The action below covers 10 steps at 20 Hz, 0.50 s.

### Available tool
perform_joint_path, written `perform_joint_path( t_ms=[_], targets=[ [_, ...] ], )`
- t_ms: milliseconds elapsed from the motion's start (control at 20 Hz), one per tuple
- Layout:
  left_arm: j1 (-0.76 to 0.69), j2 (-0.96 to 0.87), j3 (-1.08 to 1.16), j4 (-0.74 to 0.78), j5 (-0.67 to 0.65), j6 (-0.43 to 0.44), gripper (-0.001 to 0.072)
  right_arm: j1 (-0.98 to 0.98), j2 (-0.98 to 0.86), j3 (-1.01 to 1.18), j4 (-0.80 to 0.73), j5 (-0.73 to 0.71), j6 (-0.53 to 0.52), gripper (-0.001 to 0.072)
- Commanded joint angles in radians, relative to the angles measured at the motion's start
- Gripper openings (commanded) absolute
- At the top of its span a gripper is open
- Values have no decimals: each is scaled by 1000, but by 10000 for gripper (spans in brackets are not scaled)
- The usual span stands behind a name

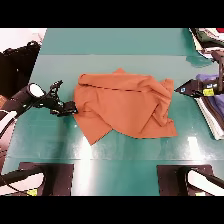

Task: Fold the shirts.

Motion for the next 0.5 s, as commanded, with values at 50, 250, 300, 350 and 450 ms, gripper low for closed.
perform_joint_path(
  t_ms=[50,250,300,350,450],
  targets=[
    [0,1,-12,-26,49,-12,499,-2,39,-10,1,-3,0,448],
    [0,1,-12,-26,48,-29,498,-2,56,-10,1,-4,0,448],
    [0,1,-12,-26,48,-29,496,-2,55,-10,-2,-3,0,448],
    [0,1,-12,-26,47,-29,358,-2,55,-10,-1,-4,0,448],
    [0,2,-11,-35,48,-28,30,-2,56,-10,-3,0,0,448]
  ],
)
